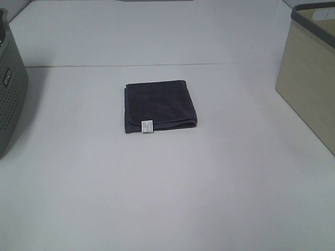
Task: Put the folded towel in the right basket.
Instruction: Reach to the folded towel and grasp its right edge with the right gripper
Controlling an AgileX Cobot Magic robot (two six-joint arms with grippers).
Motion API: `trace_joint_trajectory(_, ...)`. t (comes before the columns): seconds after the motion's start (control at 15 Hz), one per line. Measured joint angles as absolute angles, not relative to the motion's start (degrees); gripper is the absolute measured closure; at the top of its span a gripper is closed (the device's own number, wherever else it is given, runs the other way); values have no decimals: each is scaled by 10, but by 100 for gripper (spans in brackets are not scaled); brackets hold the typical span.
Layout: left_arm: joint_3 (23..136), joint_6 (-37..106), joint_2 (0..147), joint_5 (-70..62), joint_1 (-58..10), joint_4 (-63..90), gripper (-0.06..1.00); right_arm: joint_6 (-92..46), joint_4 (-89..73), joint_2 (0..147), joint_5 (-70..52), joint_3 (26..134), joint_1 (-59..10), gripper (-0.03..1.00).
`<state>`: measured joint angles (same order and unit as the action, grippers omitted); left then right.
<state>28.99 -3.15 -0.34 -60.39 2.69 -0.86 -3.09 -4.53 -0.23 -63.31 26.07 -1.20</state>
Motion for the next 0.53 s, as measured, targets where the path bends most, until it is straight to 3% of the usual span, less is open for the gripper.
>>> trace_joint_trajectory(0.33, 290, -32, -3, -604, 27, -9, -5, -30, -41, 13, -630, 265, -12, 0)
trace_joint_trajectory(0.53, 290, -32, -3, -604, 27, -9, -5, -17, -70, 174, -555, 346, -12, 2)
